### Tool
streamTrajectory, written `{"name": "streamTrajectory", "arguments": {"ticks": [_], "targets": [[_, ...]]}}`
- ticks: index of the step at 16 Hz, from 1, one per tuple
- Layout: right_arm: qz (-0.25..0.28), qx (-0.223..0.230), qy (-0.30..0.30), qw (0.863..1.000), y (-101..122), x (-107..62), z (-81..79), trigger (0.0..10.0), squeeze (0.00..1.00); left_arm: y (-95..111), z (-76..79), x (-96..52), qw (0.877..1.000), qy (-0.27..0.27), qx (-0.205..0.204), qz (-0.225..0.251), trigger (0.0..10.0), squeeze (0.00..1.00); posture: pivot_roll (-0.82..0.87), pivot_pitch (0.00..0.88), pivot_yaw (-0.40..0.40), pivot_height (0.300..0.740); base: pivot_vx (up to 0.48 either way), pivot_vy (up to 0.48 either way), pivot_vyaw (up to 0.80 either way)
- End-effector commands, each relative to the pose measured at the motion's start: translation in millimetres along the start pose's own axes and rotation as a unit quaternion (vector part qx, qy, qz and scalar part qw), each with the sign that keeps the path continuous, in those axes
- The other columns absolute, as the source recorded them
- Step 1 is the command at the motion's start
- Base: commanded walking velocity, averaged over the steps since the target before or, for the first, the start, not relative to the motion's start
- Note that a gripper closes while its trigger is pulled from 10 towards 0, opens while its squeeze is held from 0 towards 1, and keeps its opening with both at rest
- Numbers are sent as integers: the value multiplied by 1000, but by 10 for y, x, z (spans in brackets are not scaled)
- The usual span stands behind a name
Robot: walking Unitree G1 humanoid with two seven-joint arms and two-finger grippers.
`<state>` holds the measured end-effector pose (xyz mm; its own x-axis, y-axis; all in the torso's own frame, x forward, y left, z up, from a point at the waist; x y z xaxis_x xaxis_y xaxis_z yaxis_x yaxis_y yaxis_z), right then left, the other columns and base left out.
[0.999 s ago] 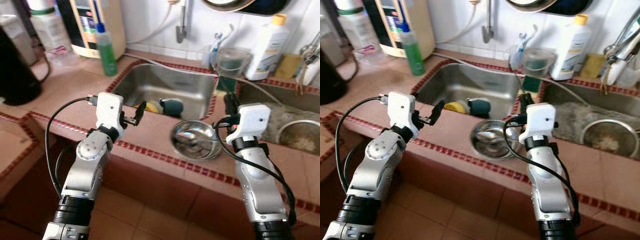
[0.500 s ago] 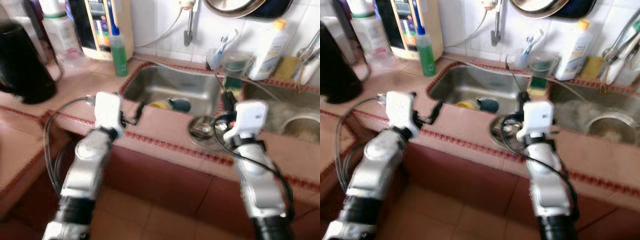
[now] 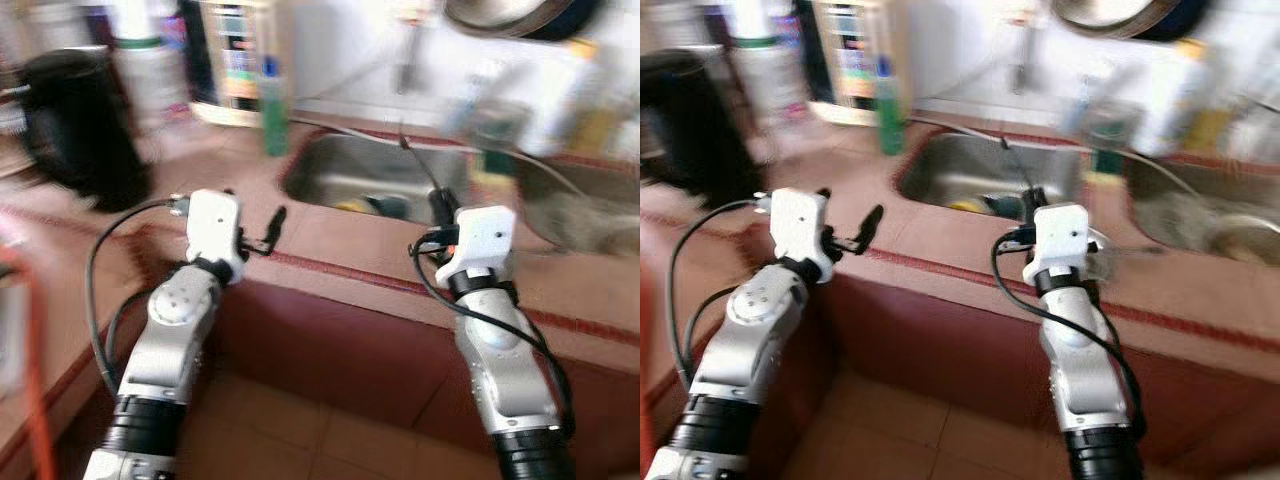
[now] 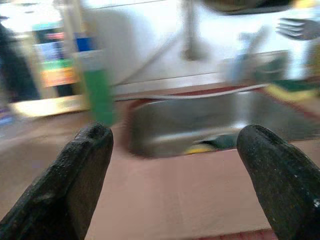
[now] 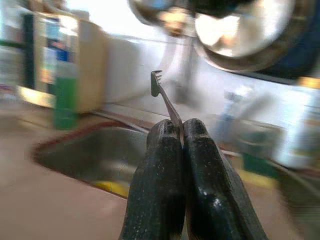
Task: Kitchen organization
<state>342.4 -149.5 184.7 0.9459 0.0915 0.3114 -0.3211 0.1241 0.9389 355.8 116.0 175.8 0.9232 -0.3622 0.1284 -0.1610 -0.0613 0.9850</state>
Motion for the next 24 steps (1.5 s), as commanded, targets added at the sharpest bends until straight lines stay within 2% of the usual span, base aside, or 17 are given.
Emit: {"name": "streamTrajectory", "arguments": {"ticks": [1,8,14,24], "targets": [[1,-1,-10,1000,16,26,49,10000,0,70,36,28,1000,-10,11,10,10000,0,-182,22,26,740,0,0,-781],[-2,0,-6,1000,2,25,31,10000,0,43,3,10,1000,-12,21,5,10000,0,-185,10,25,740,0,0,-780],[15,-2,6,1000,44,10,-5,10000,0,23,13,17,999,-23,27,1,10000,0,-193,0,33,740,176,0,0],[9,4,12,1000,19,20,-47,10000,0,24,18,21,999,-29,33,2,10000,0,-193,0,32,740,283,0,0]]}}
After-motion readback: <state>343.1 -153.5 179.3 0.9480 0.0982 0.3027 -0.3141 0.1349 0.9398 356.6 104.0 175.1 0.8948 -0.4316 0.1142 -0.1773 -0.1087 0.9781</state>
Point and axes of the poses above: a point about 5 cm out from each wrist's last joint towards the gripper, its own x axis pointing out of the wrist towards the gripper, its own y axis along the axis of the wrist's last joint, z = x × y, the point moved 3 cm from there along x, pointing out of the wrist towards the gripper
